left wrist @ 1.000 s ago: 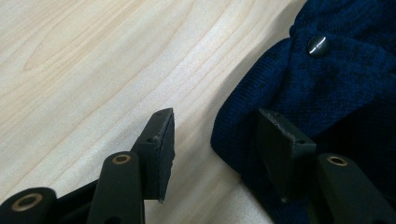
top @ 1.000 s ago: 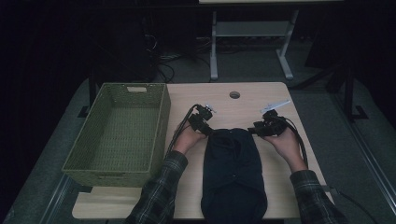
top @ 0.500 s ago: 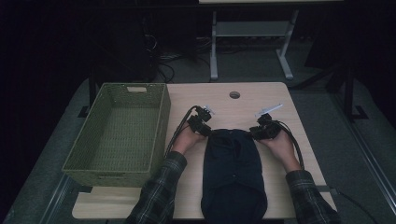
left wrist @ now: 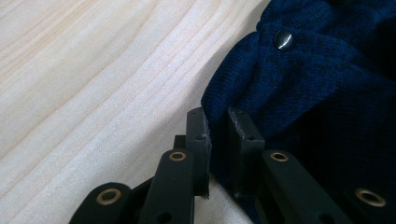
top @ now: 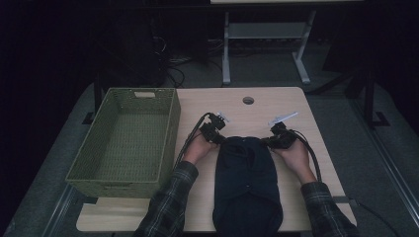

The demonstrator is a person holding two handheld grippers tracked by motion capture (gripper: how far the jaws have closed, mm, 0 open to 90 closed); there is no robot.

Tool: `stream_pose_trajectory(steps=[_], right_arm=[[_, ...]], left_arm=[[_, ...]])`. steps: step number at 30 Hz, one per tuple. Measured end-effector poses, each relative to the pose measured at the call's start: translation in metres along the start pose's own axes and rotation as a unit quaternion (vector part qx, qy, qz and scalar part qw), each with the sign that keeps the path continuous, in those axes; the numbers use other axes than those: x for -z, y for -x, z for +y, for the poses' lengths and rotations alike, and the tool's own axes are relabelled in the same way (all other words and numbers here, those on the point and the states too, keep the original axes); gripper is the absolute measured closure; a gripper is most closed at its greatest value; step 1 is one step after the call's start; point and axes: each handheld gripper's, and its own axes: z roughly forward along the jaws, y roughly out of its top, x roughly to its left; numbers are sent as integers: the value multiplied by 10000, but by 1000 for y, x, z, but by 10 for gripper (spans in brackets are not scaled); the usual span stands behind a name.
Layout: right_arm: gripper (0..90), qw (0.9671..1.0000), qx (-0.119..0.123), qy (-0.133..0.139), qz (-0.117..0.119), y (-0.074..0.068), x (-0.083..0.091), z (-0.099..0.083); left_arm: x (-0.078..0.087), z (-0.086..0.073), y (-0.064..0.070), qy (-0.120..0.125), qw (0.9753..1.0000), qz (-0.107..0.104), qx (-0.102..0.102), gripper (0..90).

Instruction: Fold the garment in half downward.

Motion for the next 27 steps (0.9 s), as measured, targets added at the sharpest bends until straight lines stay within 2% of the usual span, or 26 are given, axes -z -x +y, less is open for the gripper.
stream_pose_trajectory(steps=[3, 5, 7, 10, 13, 16, 22, 27], right_arm=[[856, 9994, 230, -62, -263, -6, 2, 4], [856, 9990, 273, -32, -350, -6, 5, 5], [856, 9988, 282, 39, -393, -6, 10, 6], [857, 9983, 330, 146, -468, -6, 18, 10], [857, 9979, 383, 140, -506, -5, 26, 13], [856, 9973, 406, 290, -547, -4, 37, 19], [857, 9950, 553, 504, -667, -6, 55, 33], [857, 9934, 634, 599, -742, -9, 64, 43]], left_arm=[[4, 1, 1, -27, 9999, 115, 4, 815], [8, 2, 1, 3, 9999, 152, 8, 818], [12, 4, 2, 111, 9998, 193, 15, 820], [21, 10, 6, 213, 9992, 319, -90, 822], [30, 16, 10, 328, 9983, 441, -175, 822], [41, 20, 13, 496, 9972, 524, -179, 824], [65, 30, 17, 646, 9949, 705, -315, 827], [79, 34, 19, 739, 9932, 820, -360, 828]])
